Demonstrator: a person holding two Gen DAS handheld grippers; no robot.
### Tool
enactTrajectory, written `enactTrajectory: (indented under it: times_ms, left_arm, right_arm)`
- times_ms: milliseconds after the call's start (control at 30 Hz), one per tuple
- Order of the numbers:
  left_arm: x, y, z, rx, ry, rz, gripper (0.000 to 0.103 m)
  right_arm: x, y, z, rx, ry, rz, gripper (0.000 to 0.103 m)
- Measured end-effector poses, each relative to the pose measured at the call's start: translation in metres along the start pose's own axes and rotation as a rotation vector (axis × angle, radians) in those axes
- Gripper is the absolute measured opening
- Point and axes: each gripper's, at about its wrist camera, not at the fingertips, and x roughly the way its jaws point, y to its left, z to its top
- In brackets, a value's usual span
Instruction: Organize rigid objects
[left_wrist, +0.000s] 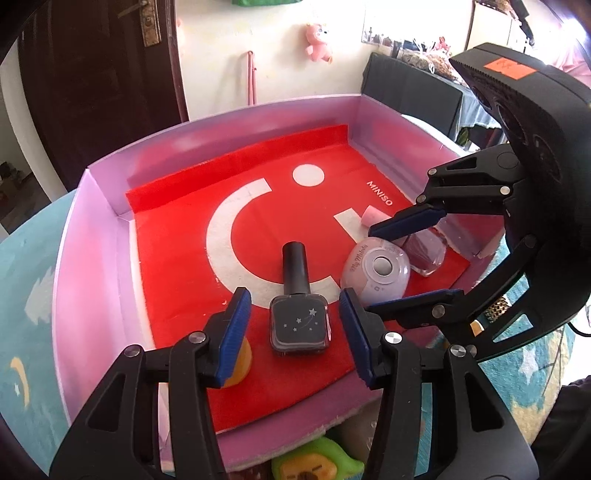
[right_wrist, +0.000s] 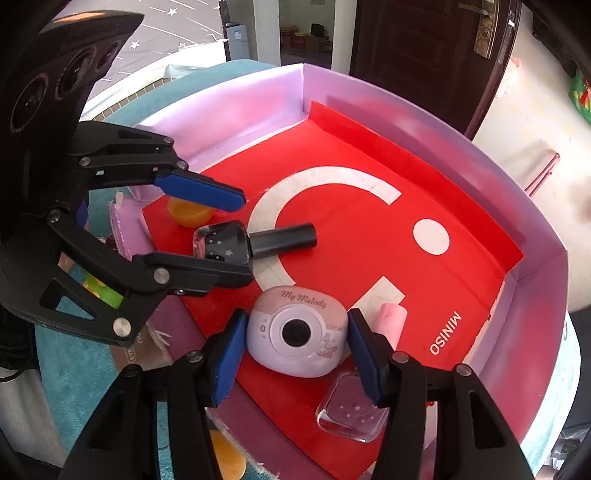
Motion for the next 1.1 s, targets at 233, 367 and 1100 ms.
enactTrajectory:
  times_ms: [233, 367, 1100]
  left_arm:
    - [-0.044, -0.004, -0.01, -0.03, -0.106, 0.024, 0.064]
    - [-0.075, -0.01, -0.018, -0.029, -0.188, 0.062, 0.073]
    - [-0.192, -0.051, -0.084, -0.091, -0.444, 0.161, 0.089]
  right_arm:
    - [-0.019, 0.005, 0.0, 0.029, -0.047, -0.03, 0.062]
    - [-0.048, 0.014, -0.003, 0.059, -0.115, -0.056, 0.066]
    - [-0.189, 0.117, -0.075, 0.249, -0.486, -0.261, 0.101]
